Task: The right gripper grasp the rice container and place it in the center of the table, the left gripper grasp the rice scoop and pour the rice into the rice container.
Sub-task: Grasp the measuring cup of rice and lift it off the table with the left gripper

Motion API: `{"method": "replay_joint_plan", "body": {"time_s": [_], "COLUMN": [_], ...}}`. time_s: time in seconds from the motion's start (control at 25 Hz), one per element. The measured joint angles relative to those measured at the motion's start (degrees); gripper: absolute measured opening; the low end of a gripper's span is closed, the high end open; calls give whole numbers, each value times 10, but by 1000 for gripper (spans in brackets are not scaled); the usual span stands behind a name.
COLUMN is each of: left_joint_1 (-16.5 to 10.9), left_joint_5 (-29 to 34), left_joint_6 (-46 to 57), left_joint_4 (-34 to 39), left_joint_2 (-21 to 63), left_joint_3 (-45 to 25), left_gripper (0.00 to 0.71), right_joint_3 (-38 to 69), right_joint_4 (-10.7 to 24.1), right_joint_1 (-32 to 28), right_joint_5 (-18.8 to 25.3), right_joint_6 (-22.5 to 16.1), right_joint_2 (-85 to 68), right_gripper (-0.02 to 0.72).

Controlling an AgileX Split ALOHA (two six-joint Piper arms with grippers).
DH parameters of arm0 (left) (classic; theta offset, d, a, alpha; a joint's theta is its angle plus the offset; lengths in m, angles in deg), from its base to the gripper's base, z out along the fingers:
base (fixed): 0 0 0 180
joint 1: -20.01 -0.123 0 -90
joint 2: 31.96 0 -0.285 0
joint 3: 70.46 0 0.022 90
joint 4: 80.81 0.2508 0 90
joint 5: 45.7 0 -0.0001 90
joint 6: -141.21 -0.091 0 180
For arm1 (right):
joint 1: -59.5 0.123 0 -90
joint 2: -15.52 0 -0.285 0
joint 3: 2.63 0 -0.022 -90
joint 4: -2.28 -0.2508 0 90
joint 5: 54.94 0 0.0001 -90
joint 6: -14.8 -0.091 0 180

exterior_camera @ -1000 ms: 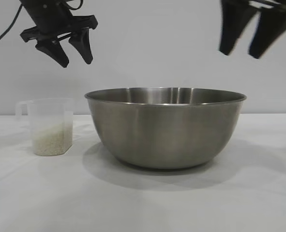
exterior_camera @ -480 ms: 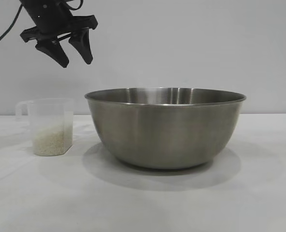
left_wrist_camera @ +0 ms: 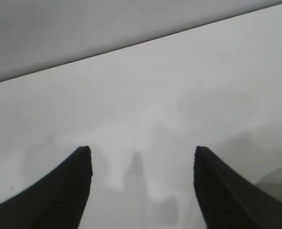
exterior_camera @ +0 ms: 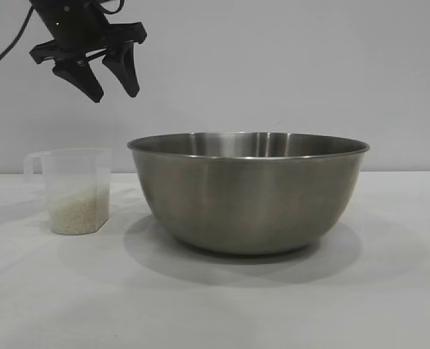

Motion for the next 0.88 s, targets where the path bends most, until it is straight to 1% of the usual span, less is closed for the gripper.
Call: {"method": "replay_joint_plan", "body": {"time_s": [0.08,0.12,0.16,0.24,0.36,0.44,0.52,0.6,0.68,0.8,0.88], "left_joint_1": [0,0,0,0,0,0,0,0,0,3,8], "left_joint_5": [0,0,0,0,5,12,16,18,12,-18,-48], "left_joint_6": [0,0,0,-4,-7,-13,-21,-28,-33,-38,-49], "left_joint_4": [0,0,0,0,0,2,2,2,2,2,2], "left_joint_2": [12,20,26,38,56,68,79,93,111,150,180], "left_joint_3": [0,0,0,0,0,0,0,0,-16,-72,-125], "left_gripper": [405,361,344,350,350,350,350,350,350,350,350], "right_joint_3": [7,12,18,31,37,37,37,37,37,37,37], "right_joint_4": [24,35,44,61,93,114,129,133,136,138,145], "right_joint_1": [0,0,0,0,0,0,0,0,0,0,0], "right_joint_5": [24,29,35,44,53,54,57,65,75,82,70], "right_joint_6": [-27,-37,-44,-60,-100,-134,-155,-165,-169,-168,-159], "right_joint_2": [-30,-49,-67,-110,-166,-195,-220,-235,-244,-253,-261], "right_gripper": [399,399,399,399,399,399,399,399,399,399,399]}}
